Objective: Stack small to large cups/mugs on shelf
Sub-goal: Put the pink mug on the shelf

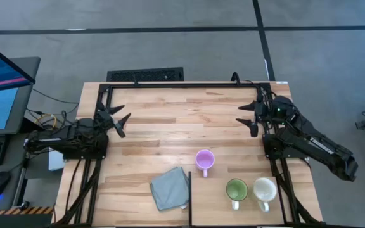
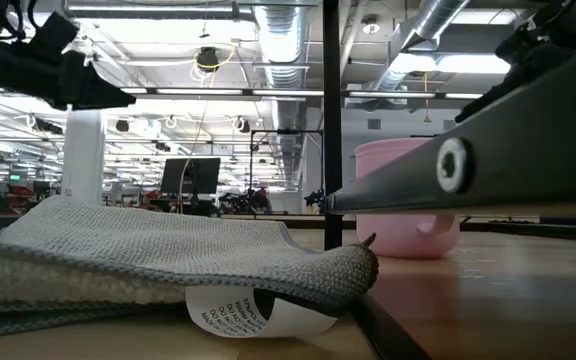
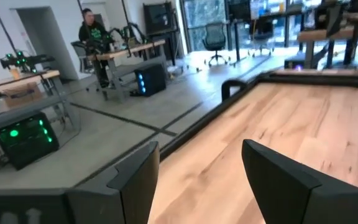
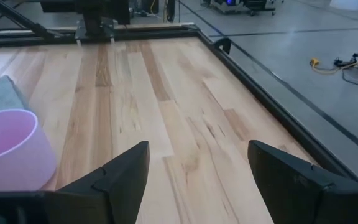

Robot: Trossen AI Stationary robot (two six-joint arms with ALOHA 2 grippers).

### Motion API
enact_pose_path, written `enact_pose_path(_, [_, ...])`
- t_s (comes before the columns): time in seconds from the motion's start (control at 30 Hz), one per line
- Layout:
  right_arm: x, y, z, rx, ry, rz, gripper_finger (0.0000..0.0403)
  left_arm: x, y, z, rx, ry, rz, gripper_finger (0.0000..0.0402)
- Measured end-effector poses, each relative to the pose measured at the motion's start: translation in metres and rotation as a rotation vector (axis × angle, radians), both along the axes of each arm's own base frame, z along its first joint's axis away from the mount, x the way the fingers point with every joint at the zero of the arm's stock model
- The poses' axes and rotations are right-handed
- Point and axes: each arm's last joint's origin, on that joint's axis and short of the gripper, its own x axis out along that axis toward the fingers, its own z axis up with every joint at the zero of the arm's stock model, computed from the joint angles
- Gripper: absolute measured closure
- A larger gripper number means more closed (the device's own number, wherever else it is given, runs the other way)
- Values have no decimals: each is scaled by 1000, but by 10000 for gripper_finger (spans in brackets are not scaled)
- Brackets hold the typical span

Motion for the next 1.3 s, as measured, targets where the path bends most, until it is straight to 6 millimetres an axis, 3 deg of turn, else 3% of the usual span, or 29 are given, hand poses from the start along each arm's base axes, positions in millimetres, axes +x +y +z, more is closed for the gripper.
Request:
enact_pose_path(0.37, [3,-3,-2,40,9,-8,106,-2,0,-10,-92,37,31,179])
enact_pose_path(0.87, [8,-5,19,215,-251,-24,106,-2,1,-11,-53,78,41,179])
enact_pose_path(1.17, [8,6,53,181,-338,131,106,-2,0,-11,-94,43,34,179])
enact_pose_path(1.3, [5,15,74,56,-330,246,106,-2,0,-11,-83,52,33,179])
